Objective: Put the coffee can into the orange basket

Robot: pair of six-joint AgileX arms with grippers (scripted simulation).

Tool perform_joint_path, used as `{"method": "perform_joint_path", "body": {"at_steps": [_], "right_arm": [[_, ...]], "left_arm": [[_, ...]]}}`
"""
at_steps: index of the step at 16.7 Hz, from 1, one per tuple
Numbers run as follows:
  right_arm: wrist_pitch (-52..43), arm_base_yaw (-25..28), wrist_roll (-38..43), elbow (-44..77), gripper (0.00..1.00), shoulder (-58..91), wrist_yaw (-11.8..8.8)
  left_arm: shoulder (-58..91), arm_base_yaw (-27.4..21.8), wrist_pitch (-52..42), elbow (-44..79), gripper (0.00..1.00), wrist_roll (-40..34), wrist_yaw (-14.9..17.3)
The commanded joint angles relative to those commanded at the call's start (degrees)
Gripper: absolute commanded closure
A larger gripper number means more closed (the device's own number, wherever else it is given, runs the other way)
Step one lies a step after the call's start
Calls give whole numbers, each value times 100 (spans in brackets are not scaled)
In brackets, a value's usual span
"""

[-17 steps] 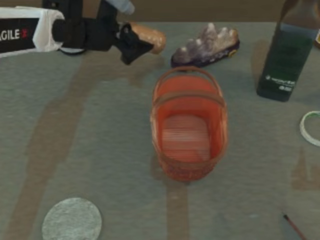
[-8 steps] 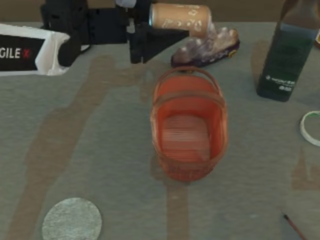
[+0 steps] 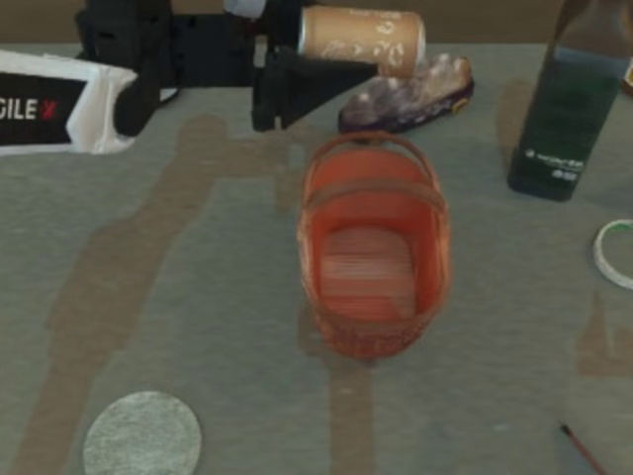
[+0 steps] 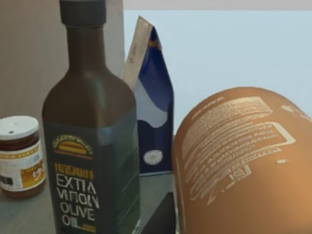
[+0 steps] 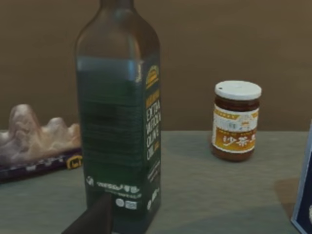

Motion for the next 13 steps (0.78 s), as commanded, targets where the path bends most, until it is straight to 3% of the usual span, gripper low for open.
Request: {"method": "perform_joint_path", "body": {"at_steps": [3,9,13], "right_arm": [[0,0,0,0,0,0,0],[0,0,0,0,0,0,0],[0,0,0,0,0,0,0]], "left_arm": [[211,9,235,-58,100,-4,21],[1205,96,1715,-437,100,-36,32],[1348,116,1892,-508,100,-38,20]]}}
